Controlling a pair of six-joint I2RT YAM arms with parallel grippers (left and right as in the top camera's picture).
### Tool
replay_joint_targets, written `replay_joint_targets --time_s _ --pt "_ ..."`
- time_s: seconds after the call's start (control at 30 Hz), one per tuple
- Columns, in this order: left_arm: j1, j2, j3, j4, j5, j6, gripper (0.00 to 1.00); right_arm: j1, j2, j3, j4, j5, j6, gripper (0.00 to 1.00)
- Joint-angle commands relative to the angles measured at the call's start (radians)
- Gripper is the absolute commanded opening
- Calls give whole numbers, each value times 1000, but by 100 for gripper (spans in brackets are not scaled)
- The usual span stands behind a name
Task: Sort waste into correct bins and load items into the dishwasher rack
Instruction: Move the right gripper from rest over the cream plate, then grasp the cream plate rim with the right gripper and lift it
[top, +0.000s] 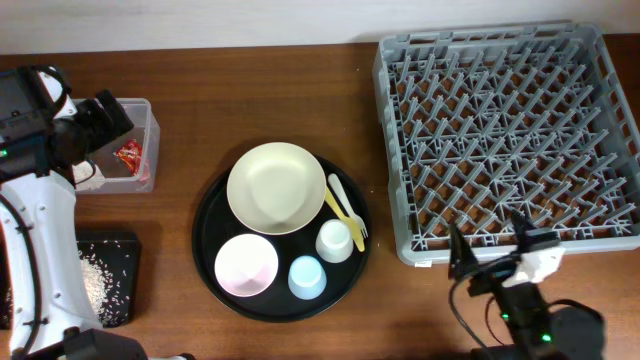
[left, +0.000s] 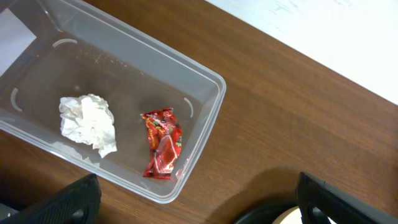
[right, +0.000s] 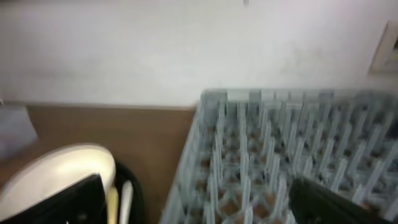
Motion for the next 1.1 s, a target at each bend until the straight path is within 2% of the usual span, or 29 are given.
replay_joint_targets --time_s 0.0,0.17,0.33,0.43,0.6,0.67,0.83,0.93,1.0,1.07 --pt "4 5 4 0 10 -2 99 -7 173 251 -101 -10 19 98" --pt "4 5 4 0 10 -2 99 -7 565 685 -387 -101 19 98" --pt "4 5 4 0 10 -2 99 -5 1028 1109 -655 -370 19 98" --pt "4 5 4 0 10 -2 99 -5 1229 1183 -637 -575 19 98" --pt "4 5 4 0 10 -2 99 85 1507 1183 -611 -667 40 98" --pt "4 5 4 0 10 -2 99 180 1597 1183 -590 -641 33 98" --pt "4 5 4 0 10 -2 99 427 1739 1183 -497 -122 34 98" --pt "4 5 4 0 10 -2 99 486 1779 1183 -439 23 33 98" --pt "4 5 4 0 10 -2 99 496 1816 1181 -388 26 -69 100" --pt "4 5 4 0 10 -2 99 497 1848 1181 -351 24 -76 93"
